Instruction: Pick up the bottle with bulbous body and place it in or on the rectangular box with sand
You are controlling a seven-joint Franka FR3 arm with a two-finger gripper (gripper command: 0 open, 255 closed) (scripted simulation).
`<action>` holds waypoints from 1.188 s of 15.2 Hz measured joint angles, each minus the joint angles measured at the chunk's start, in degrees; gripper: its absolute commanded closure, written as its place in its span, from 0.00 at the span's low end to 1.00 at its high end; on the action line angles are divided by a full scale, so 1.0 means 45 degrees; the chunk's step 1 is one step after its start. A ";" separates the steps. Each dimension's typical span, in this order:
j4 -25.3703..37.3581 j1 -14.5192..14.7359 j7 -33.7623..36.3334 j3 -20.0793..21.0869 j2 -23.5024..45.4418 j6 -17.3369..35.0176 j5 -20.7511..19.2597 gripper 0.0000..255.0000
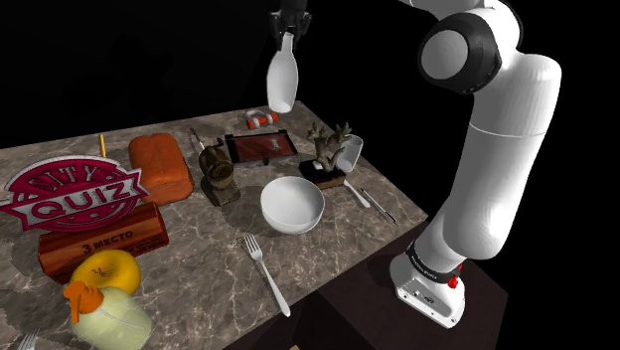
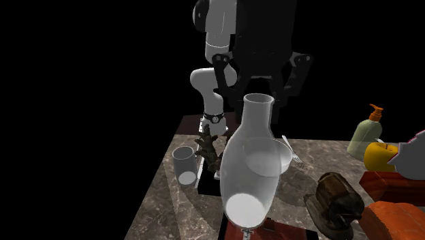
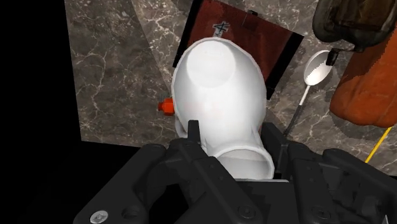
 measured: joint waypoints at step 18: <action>-0.0353 0.1089 0.1485 0.0395 0.0453 0.0782 -0.0270 1.00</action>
